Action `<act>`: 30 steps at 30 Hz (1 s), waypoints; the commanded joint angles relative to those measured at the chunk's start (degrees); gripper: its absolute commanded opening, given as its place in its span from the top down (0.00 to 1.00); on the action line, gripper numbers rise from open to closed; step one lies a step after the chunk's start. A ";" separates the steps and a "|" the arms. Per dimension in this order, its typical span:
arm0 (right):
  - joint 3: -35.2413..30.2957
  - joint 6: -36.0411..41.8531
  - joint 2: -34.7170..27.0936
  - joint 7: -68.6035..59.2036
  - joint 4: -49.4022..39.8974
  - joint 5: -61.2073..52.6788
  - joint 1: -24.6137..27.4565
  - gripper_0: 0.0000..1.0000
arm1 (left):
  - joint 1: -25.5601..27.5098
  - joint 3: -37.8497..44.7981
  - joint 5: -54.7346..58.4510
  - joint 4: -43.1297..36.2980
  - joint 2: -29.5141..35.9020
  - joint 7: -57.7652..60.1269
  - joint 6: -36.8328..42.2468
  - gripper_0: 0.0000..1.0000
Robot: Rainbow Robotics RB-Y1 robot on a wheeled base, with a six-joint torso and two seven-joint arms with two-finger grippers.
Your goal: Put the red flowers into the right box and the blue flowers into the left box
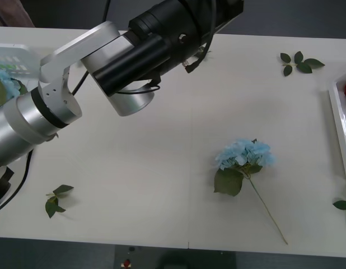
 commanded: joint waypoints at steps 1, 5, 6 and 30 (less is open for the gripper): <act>-0.65 -0.66 -3.00 2.62 -1.04 6.81 -0.90 1.00 | -0.69 -2.33 -1.63 -0.94 5.35 -0.62 -4.88 0.00; -0.74 -1.81 -3.44 3.68 -1.04 15.51 -0.90 1.00 | -0.69 -5.67 -4.71 -0.67 11.07 -0.88 -11.56 0.00; -0.65 -2.25 -3.53 3.85 -1.04 17.80 -0.90 1.00 | -0.69 -6.55 -5.94 -0.58 12.47 -0.97 -13.14 0.00; 7.09 -16.66 -3.53 5.00 -1.04 41.27 5.78 1.00 | 8.54 -20.09 -17.80 -22.47 13.44 -6.33 27.47 0.00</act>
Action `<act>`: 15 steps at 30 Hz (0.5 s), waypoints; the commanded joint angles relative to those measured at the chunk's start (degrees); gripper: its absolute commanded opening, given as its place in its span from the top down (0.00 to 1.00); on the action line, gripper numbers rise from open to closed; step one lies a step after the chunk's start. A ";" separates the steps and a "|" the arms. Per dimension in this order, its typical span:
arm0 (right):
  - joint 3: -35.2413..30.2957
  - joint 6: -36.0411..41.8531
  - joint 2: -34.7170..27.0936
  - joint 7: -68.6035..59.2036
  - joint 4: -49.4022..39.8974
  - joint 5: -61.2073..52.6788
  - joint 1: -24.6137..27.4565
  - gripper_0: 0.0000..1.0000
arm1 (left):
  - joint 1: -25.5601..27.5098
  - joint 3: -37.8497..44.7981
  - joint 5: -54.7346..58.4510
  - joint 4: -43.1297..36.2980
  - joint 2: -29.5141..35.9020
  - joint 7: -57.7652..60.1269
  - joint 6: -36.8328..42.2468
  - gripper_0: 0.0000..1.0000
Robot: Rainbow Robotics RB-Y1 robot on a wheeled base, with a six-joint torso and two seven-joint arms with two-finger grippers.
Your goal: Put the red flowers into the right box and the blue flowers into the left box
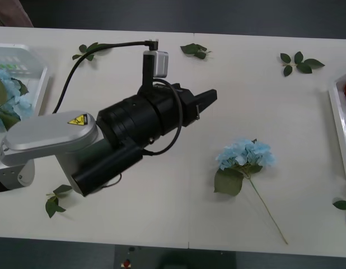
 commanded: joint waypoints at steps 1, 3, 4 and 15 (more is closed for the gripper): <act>2.44 -2.31 -2.33 0.73 -1.02 -0.20 1.72 1.00 | 0.17 -0.34 2.09 -2.58 -3.60 -5.98 6.84 0.00; 4.11 -3.54 -2.33 0.65 -1.02 -0.29 2.60 1.00 | 0.70 -0.42 5.17 -2.49 -4.39 -12.83 10.79 0.00; 4.63 -3.98 -2.33 0.65 -1.02 -0.37 2.87 1.00 | 0.88 -0.42 6.13 -2.58 -4.57 -14.50 11.93 0.00; 8.15 -8.20 -1.98 1.26 -1.02 -1.25 4.36 0.11 | 1.40 3.97 20.72 -3.90 -9.14 -37.71 34.96 0.00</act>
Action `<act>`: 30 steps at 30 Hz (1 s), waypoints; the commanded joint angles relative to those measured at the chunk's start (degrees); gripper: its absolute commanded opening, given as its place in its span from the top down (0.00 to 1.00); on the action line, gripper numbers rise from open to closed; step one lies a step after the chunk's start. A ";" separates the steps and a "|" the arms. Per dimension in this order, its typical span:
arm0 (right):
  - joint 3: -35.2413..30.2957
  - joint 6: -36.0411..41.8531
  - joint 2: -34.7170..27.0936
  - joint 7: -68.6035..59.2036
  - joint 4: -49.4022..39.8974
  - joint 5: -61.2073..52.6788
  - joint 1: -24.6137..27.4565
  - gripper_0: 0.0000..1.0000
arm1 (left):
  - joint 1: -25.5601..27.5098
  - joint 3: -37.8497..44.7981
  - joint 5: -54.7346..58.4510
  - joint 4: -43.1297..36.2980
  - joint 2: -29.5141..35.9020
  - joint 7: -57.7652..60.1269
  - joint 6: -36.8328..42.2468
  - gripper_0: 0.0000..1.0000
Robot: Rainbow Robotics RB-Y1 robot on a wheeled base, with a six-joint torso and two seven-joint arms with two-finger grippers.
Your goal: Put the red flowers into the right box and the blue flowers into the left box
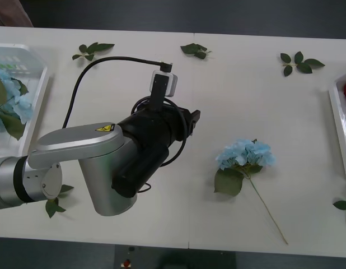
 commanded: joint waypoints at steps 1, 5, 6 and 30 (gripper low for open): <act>-1.45 -0.11 -1.98 1.44 -1.02 -0.71 -0.47 0.08 | 1.46 6.53 8.75 -2.92 -1.64 -11.61 5.49 0.00; -1.45 0.16 -1.98 2.49 -1.37 -1.68 -0.73 0.03 | 2.16 12.42 18.06 -4.07 -3.40 -19.87 10.24 0.00; -1.45 0.33 -1.98 2.84 -1.72 -2.38 -0.73 0.03 | 2.43 14.79 21.23 -4.33 -4.10 -22.15 11.73 0.00; -3.83 17.82 3.30 16.82 -22.20 -15.57 -2.31 0.00 | 15.08 47.31 82.40 7.80 -5.68 -82.53 5.84 0.00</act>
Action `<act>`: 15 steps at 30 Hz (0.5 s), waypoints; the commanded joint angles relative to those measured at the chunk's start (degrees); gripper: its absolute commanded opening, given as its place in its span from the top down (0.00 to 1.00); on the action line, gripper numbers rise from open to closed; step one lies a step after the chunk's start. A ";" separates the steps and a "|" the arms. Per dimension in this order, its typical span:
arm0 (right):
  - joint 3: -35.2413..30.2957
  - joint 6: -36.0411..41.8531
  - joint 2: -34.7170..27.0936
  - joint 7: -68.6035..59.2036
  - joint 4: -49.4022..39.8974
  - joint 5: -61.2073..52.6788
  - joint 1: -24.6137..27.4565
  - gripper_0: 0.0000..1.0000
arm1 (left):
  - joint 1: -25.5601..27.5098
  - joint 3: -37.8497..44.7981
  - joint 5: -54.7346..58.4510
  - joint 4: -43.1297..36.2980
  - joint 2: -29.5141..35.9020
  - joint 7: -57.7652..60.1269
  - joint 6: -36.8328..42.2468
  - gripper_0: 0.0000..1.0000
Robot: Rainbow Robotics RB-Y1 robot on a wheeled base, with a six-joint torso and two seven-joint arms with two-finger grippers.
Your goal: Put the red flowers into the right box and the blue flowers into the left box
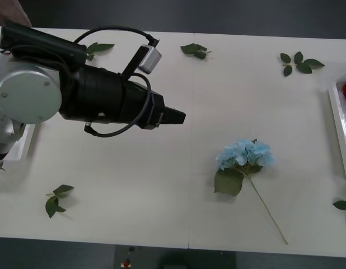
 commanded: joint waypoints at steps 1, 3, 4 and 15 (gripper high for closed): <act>-3.93 2.71 3.74 5.81 -3.66 -0.26 -2.10 0.00 | 2.16 2.77 11.74 3.28 0.09 -13.42 -2.60 0.00; -4.63 4.12 5.41 7.65 -5.15 -0.43 -2.10 0.00 | 3.39 3.91 18.42 6.09 0.09 -20.01 -2.60 0.00; -4.72 4.65 6.20 7.92 -5.68 -0.52 -2.19 0.00 | 3.83 4.18 20.53 6.97 0.09 -22.74 -2.60 0.00; -4.81 7.37 14.55 7.39 -16.05 0.18 1.68 0.00 | 7.96 4.35 30.63 9.61 -0.61 -42.34 -3.22 0.00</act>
